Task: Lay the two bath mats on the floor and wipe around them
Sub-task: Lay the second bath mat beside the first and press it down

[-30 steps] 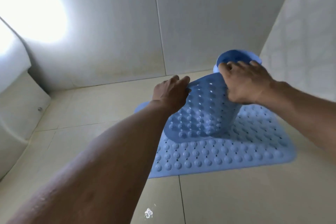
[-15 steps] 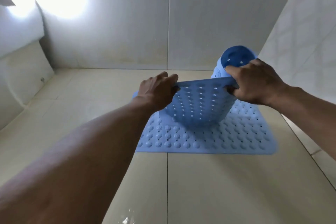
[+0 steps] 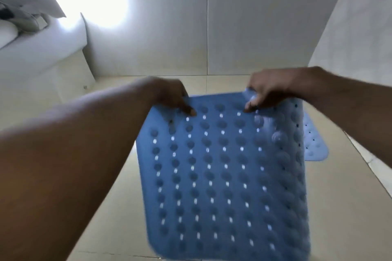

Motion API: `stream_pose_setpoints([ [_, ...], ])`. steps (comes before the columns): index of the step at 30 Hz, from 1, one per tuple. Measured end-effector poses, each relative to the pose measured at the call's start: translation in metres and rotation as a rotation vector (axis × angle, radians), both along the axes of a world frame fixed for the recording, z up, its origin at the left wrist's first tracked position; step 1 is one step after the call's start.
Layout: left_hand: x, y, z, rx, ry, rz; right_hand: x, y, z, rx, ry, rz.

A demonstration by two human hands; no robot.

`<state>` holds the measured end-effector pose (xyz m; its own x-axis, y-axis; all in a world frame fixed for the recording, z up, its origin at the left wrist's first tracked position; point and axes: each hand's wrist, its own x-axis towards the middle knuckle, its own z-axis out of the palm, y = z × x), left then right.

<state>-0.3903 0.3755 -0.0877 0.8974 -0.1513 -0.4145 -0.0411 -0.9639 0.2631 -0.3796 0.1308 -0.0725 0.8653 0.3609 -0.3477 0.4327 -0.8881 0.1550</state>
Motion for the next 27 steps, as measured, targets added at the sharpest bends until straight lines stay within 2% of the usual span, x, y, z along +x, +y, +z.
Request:
stream_pose_setpoints([
  [3,-0.002,-0.007,-0.061,0.161,0.184,-0.057,-0.003,0.009,-0.066,-0.117,0.157,-0.06],
  [5,-0.006,-0.008,-0.113,0.235,0.231,-0.076,-0.014,0.011,-0.109,-0.119,0.193,-0.1],
  [7,-0.012,-0.007,-0.165,0.292,0.202,-0.058,-0.027,0.009,-0.15,-0.055,0.12,-0.126],
  [11,-0.034,-0.007,-0.231,0.246,0.043,0.064,-0.038,-0.007,-0.219,0.028,-0.025,-0.156],
  [13,-0.048,-0.013,-0.248,0.265,-0.061,0.041,-0.044,-0.018,-0.238,0.198,0.01,-0.319],
  [15,-0.064,-0.021,-0.268,0.255,-0.154,0.032,-0.056,-0.03,-0.252,0.427,0.004,-0.6],
  [17,-0.09,-0.032,-0.289,0.196,-0.084,0.048,-0.071,-0.044,-0.269,0.606,0.048,-0.911],
  [19,-0.12,-0.047,-0.311,0.132,0.056,0.071,-0.09,-0.056,-0.283,0.723,0.18,-1.102],
  [24,-0.135,-0.054,-0.335,0.132,0.093,0.096,-0.108,-0.077,-0.283,0.908,0.317,-1.215],
  [27,-0.115,-0.04,-0.328,0.17,0.107,0.047,-0.104,-0.087,-0.269,1.014,0.505,-1.236],
])
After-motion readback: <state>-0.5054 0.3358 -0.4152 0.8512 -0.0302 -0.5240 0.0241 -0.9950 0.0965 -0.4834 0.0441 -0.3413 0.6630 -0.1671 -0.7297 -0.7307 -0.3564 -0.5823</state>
